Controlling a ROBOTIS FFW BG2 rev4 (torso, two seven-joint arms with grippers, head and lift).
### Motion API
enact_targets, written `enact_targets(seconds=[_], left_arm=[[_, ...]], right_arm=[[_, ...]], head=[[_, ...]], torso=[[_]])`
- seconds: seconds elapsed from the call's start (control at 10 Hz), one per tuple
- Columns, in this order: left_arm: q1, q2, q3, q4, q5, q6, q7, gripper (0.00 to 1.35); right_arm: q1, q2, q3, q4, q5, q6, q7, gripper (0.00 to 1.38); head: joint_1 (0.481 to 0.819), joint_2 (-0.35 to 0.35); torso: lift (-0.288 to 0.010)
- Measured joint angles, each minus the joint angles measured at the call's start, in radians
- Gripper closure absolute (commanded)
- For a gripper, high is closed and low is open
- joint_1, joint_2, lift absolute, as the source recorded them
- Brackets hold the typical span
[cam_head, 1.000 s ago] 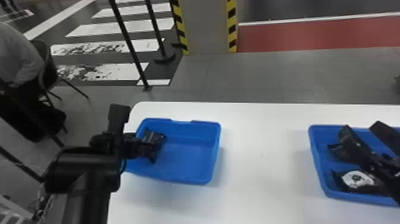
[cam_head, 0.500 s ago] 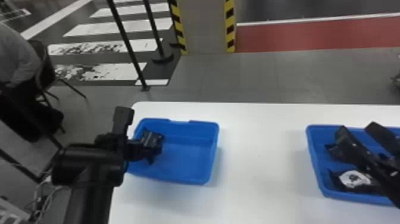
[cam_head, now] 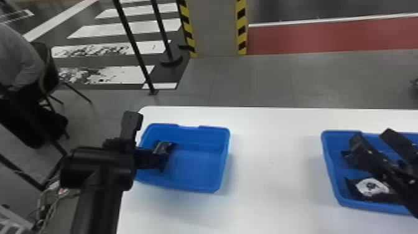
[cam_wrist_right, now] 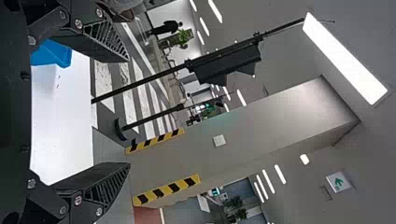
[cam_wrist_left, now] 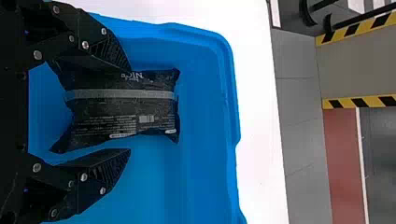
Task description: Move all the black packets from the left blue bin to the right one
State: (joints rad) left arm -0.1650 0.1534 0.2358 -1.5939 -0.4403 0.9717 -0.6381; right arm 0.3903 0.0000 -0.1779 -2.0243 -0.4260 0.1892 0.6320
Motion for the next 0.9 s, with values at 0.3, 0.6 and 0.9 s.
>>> enact_targets(seconds=[0.3, 0.6, 0.9], left_arm=[[-0.011, 0.000, -0.003, 0.001, -0.024, 0.084, 0.000, 1.20], [0.001, 0.006, -0.002, 0.000, -0.027, 0.052, -0.043, 1.21], [0.143, -0.012, 0.016, -0.279, -0.002, 0.024, -0.139, 1.21]], right_arm=[[-0.003, 0.000, 0.000, 0.007, -0.006, 0.002, 0.003, 0.25], [-0.001, 0.000, 0.000, 0.005, -0.013, 0.002, 0.008, 0.25], [-0.002, 0.000, 0.005, -0.027, -0.021, 0.016, 0.022, 0.25]], head=[[0.695, 0.248], [0.695, 0.247], [0.695, 0.226]], torso=[[-0.110], [-0.110], [-0.110]])
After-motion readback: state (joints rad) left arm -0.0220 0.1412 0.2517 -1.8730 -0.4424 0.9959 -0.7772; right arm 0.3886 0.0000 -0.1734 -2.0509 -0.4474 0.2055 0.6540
